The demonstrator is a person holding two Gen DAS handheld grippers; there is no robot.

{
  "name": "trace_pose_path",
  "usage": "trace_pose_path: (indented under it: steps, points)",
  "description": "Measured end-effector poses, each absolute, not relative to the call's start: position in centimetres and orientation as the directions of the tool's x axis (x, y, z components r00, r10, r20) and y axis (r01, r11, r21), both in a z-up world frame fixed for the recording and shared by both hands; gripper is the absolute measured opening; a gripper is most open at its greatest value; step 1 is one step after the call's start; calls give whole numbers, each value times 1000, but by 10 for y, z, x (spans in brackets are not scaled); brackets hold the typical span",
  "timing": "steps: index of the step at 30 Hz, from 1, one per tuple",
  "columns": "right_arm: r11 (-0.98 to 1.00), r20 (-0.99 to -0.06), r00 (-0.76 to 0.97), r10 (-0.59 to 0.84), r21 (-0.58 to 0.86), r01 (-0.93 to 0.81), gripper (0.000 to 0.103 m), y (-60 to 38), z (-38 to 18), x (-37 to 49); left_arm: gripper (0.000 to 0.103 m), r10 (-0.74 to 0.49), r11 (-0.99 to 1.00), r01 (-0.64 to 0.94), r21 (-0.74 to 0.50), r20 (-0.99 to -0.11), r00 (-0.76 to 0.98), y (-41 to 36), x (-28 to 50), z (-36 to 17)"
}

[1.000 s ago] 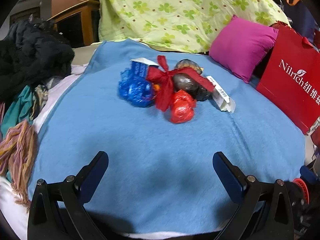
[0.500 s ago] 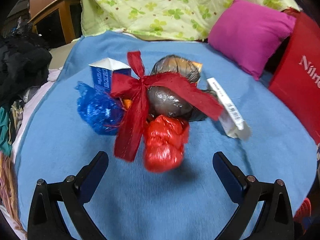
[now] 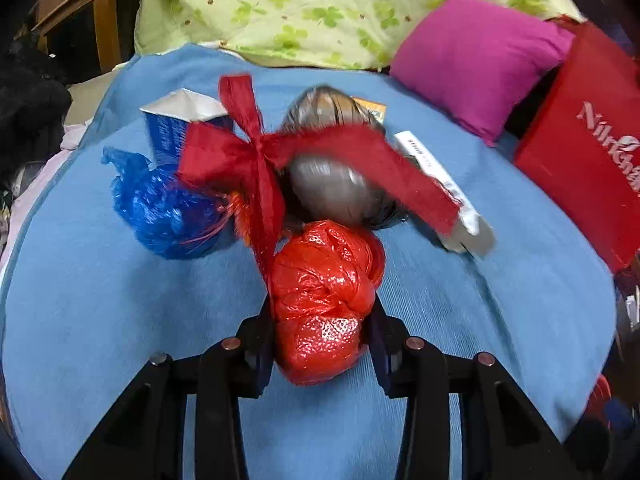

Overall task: Collect trash
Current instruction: 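Grasp the red plastic bag with the left tool and lift it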

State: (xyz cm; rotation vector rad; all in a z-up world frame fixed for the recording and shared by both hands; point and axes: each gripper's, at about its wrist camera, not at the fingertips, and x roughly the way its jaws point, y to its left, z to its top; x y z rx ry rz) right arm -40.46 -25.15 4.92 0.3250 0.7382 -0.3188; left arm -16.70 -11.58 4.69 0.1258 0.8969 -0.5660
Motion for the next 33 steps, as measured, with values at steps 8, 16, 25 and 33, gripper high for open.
trace_pose_path:
  steps: [8,16,25,33]
  points:
    - [930,-719,672,-180,97,354,103,-255,57,-342,42,-452,851,494,-178,-727,517,-66,-191,50]
    - [935,-712,674,-196,71,347,103,-252,69,-304,42,-483,865,434,-253,-657,579,-19,-192,64]
    - [959,-684,728,-44,175,222,103,-226,88,-228,43,-418,892,396,-220,-738,530,-21,-171,35]
    - [982,-810,586,10,119,148,103,-191,48,-156,44,-415,896,373,-241,-752,512,-8,-182,32]
